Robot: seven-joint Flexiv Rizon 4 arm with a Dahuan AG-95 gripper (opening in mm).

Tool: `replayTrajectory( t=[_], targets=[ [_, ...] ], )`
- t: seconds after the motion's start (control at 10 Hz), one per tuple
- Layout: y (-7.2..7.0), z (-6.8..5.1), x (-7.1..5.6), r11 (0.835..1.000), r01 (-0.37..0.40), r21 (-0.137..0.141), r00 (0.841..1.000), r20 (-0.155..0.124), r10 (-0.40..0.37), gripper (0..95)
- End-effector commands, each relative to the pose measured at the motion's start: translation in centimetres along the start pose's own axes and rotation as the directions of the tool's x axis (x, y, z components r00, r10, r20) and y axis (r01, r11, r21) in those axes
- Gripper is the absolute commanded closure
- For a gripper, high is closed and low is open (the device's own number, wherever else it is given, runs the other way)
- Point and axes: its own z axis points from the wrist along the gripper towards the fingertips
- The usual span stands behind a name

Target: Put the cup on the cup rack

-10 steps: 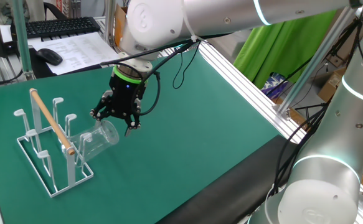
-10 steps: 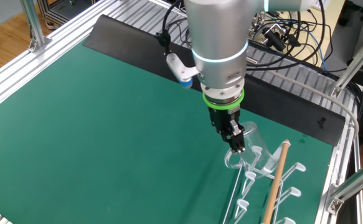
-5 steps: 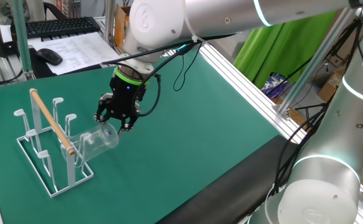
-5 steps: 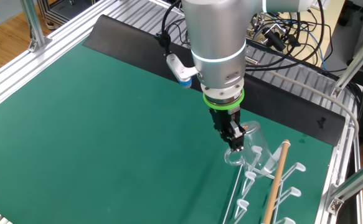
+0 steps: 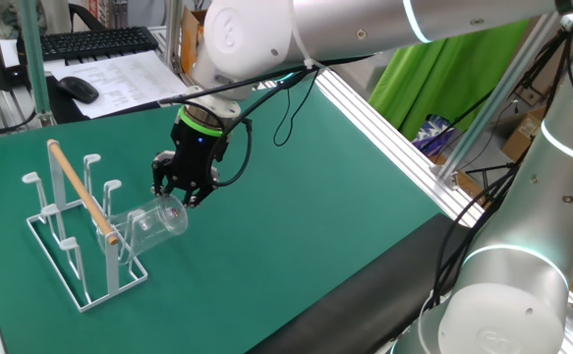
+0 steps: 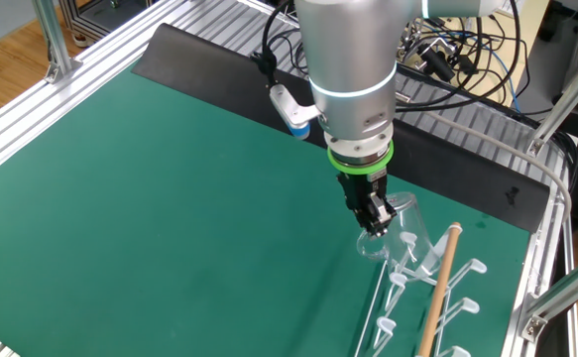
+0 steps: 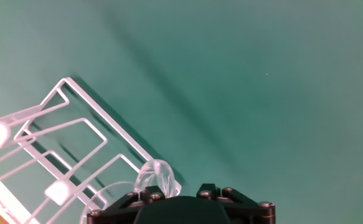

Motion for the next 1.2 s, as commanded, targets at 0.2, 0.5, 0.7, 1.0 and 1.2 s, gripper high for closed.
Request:
replayTrajectory(
  t=[0.2, 0.5, 0.7, 1.0, 1.2],
  targets=[
    [0.0, 0.1, 0.1, 1.000, 0.000, 0.004, 1.000, 0.010, 0.000, 76.0],
    [0.1, 0.2, 0.1, 1.000, 0.000, -0.001, 1.000, 0.015, 0.000, 95.0],
    [0.2, 0.2, 0.2, 1.000, -0.008, 0.000, 1.000, 0.017, 0.008, 95.0],
    [0.4, 0.2, 0.8, 1.000, -0.007, 0.017, 1.000, 0.029, 0.006, 95.0],
    [0.7, 0.2, 1.1, 0.998, 0.019, 0.059, 0.999, 0.049, -0.022, 95.0]
  ],
)
